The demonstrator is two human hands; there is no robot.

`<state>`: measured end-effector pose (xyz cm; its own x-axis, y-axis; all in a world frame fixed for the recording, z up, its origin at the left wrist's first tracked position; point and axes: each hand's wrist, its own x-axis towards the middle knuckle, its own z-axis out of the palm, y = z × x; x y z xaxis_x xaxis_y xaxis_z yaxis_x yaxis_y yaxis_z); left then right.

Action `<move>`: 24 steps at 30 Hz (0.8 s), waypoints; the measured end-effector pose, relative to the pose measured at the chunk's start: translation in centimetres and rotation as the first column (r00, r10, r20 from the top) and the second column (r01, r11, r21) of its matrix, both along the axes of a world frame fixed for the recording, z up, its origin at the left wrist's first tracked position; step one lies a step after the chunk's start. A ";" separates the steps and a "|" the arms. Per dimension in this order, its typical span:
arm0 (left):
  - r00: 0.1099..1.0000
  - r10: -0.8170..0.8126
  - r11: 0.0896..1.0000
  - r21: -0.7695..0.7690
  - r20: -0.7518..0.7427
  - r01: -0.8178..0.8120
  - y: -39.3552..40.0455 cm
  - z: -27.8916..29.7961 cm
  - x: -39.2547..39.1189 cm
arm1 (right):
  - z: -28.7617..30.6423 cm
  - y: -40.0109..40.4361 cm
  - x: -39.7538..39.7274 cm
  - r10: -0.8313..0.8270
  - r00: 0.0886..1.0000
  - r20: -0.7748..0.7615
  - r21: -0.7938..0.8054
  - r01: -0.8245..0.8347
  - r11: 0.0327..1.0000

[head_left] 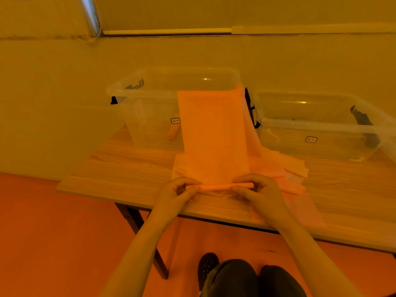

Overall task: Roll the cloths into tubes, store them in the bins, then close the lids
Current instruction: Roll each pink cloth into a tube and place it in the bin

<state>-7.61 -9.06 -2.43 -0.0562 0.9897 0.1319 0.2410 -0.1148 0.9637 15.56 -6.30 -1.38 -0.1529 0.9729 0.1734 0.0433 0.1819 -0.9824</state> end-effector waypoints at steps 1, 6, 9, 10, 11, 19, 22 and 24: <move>1.000 0.001 1.000 -0.001 0.006 -0.001 0.0 -0.1 0.0 | -0.1 0.0 0.0 0.000 1.000 0.009 0.002 0.000 1.000; 0.998 -0.013 1.000 -0.004 0.054 0.013 -0.2 -0.2 -0.3 | -0.3 0.1 -0.1 0.014 1.000 0.020 -0.015 -0.014 1.000; 1.000 0.004 1.000 0.008 0.025 -0.004 -0.1 -0.1 -0.3 | -0.3 0.1 0.1 0.014 0.999 0.049 0.014 -0.015 1.000; 1.000 0.010 1.000 0.007 0.017 -0.010 -0.1 -0.1 -0.2 | -0.3 0.0 0.1 0.011 0.999 0.042 0.009 -0.012 1.000; 1.000 0.015 1.000 0.005 0.012 -0.015 0.0 -0.1 -0.2 | -0.3 0.0 0.2 0.009 1.000 0.026 0.001 -0.009 1.000; 0.998 -0.011 1.000 0.013 0.065 0.010 -0.4 0.1 -0.4 | -0.3 0.1 -0.2 0.030 0.999 0.041 -0.016 -0.030 0.999; 1.000 0.003 1.000 0.014 0.009 -0.003 -0.1 0.1 -0.4 | -0.4 0.1 0.1 0.028 0.998 0.058 0.001 -0.028 1.000; 1.000 0.007 1.000 0.006 0.004 -0.007 0.0 0.0 -0.2 | -0.3 0.0 0.1 0.021 0.999 0.027 -0.004 -0.021 1.000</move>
<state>-7.82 -9.09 -2.41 -0.0641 0.9884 0.1379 0.2378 -0.1190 0.9640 15.67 -6.28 -1.66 -0.1783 0.9700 0.1655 0.0662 0.1796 -0.9815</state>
